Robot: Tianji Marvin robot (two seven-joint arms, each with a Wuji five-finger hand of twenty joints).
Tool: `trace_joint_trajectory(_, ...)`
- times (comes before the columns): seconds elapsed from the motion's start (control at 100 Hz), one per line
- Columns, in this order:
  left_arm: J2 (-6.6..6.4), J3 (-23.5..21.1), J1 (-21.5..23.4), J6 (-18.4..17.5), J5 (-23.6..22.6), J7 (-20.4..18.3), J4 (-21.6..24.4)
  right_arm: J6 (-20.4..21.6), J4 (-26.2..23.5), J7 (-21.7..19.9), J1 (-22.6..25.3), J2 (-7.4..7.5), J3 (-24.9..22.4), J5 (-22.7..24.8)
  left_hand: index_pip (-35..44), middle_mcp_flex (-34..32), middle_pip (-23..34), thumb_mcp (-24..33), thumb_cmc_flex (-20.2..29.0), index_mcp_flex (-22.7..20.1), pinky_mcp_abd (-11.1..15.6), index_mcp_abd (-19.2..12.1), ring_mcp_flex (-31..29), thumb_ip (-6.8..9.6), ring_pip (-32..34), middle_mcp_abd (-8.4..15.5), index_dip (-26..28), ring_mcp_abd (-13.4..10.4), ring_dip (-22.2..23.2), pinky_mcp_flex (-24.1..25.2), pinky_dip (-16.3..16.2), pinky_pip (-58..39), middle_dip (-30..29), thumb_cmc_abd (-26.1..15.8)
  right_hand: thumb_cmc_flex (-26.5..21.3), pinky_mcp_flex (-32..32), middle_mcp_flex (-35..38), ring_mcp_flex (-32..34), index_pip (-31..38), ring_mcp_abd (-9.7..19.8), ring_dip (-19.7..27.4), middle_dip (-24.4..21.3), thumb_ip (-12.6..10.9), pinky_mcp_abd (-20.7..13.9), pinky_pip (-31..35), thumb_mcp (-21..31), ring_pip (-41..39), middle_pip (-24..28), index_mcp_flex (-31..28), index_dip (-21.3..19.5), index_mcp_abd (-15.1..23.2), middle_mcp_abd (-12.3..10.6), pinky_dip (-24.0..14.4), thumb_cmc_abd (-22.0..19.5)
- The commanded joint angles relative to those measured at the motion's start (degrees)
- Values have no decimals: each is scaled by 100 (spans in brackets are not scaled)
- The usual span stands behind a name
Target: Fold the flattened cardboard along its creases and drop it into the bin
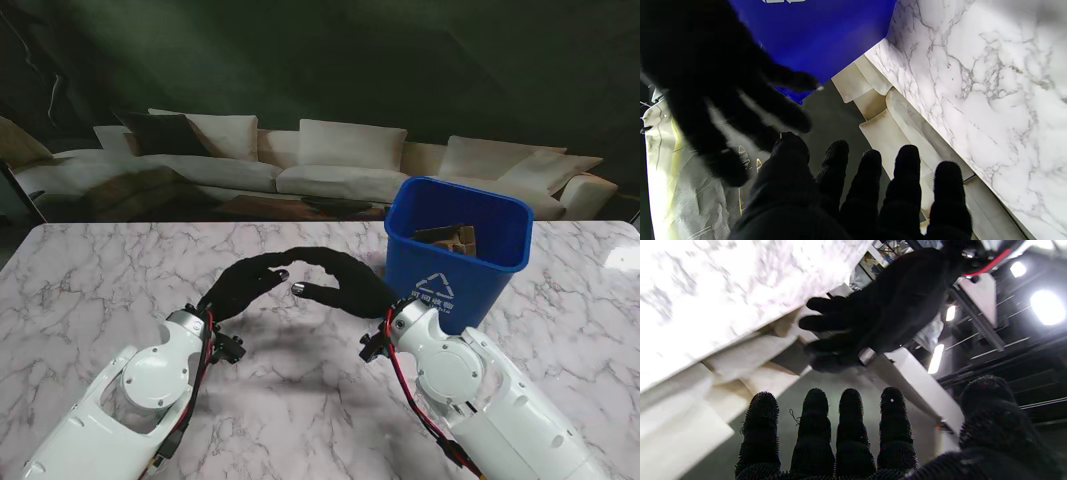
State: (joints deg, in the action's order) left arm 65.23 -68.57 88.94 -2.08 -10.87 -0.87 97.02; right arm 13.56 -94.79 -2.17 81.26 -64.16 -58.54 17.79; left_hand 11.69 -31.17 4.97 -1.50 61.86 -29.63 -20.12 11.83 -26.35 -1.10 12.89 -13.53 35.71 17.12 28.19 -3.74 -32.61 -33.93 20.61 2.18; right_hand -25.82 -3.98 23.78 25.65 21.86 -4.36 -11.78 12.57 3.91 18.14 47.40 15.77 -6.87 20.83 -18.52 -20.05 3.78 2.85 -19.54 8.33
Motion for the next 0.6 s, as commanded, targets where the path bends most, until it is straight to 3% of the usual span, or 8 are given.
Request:
trace_joint_trajectory(0.0,34,52,-13,90,19,-100,-56,-145,263,-13,45,-77,85,-26,-41,-31,86,19,5,-22,-39,36,124,91,9,39,56,-45,-24,84,3,119,22,-267,2,83,-89,-31,-124,3,-4,1,-99,40,2,-117,112,-109,117,-88,14,-42,-45,-191)
trace_joint_trajectory(0.3,37,167,-36,261,-84,-97,-291,-439,1220,529,-56,-246,315,30,-37,-70,115,18,10,-21,-38,38,100,88,26,58,69,-53,-8,81,-33,114,61,-301,-57,103,-121,-42,-70,85,-10,33,-105,3,-18,-192,105,-39,146,-168,105,-177,-21,-243)
trace_joint_trajectory(0.59,65,242,-92,316,-166,13,-507,-423,1258,861,206,-272,-21,192,-17,-146,160,14,9,-51,-37,40,62,81,51,74,80,-47,16,74,-59,111,97,-332,-119,109,-76,-24,7,90,-16,46,-112,-10,-27,-259,94,2,118,-210,128,-211,-15,-261)
